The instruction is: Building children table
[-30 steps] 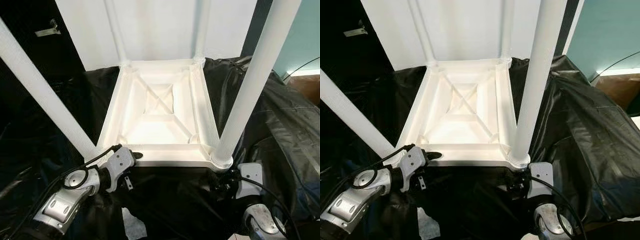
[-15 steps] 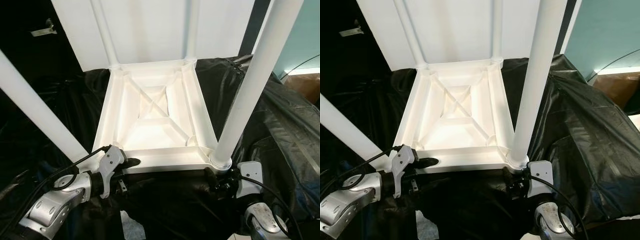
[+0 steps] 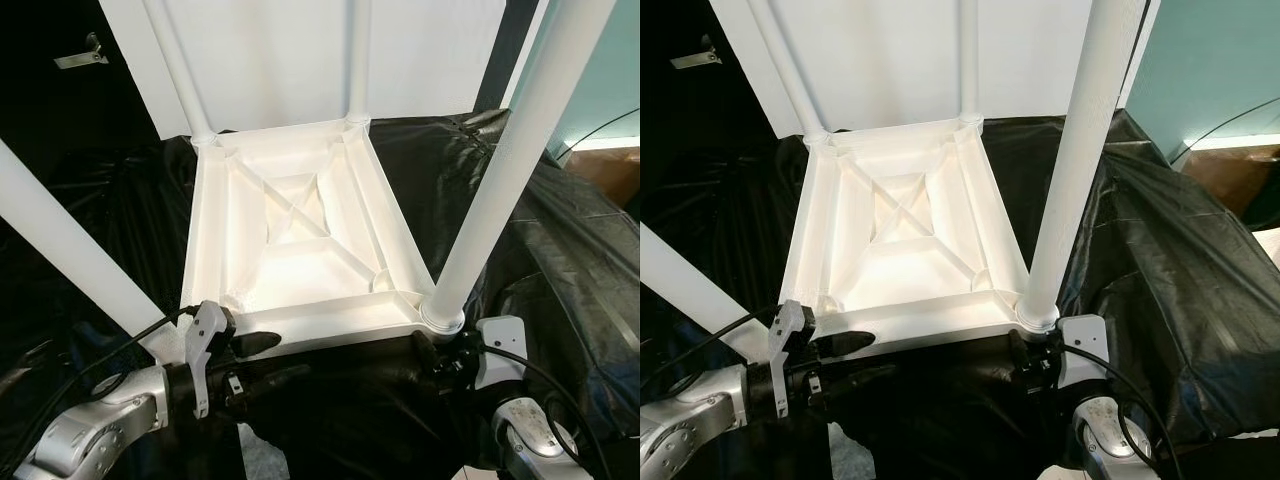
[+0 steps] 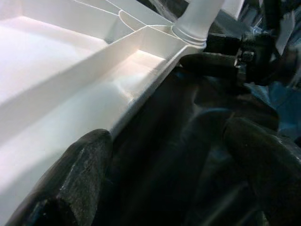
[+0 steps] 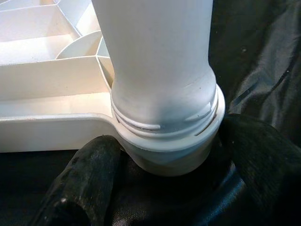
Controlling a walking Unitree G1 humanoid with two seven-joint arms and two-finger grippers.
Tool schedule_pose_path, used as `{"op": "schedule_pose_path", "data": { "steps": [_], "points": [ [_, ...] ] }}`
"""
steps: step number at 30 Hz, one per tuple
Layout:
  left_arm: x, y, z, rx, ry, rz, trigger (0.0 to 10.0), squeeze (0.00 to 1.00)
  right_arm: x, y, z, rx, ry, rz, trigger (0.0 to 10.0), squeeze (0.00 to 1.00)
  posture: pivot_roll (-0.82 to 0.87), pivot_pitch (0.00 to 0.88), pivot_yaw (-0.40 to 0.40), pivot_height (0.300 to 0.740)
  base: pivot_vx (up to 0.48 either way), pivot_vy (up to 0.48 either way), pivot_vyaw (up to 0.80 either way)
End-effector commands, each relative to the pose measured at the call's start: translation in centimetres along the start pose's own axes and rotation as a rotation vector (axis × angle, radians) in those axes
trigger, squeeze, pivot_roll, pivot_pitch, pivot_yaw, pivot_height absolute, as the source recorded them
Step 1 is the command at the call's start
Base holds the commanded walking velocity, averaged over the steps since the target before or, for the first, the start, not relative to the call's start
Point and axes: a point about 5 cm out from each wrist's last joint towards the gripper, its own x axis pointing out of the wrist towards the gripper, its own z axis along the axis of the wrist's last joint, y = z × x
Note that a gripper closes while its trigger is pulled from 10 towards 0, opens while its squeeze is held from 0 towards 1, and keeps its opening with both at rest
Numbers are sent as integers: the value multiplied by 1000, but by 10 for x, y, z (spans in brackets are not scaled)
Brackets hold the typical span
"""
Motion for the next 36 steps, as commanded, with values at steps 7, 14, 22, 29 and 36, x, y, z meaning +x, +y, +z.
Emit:
{"op": "schedule_pose_path", "data": {
  "steps": [7,14,22,29,36],
  "points": [
    [18,11,12,89,-306,12,10000,0,9,0,11,-10,-48,2,10000,0,-49,44,5,740,0,0,0],
    [29,13,36,142,-438,194,10000,0,7,3,10,-50,-46,25,10000,0,-52,42,3,740,0,0,0],
    [24,11,30,236,-441,385,10000,0,-8,8,-2,-28,0,3,10000,0,-46,44,3,740,0,0,0],
    [2,-13,9,162,-406,355,10000,0,-9,1,-5,-23,11,-37,10000,0,-1,59,-5,740,0,0,0],
    [-21,-32,13,199,-424,385,10000,0,-2,3,-6,-30,12,-8,10000,0,40,58,-18,740,0,0,0]
  ]
}}
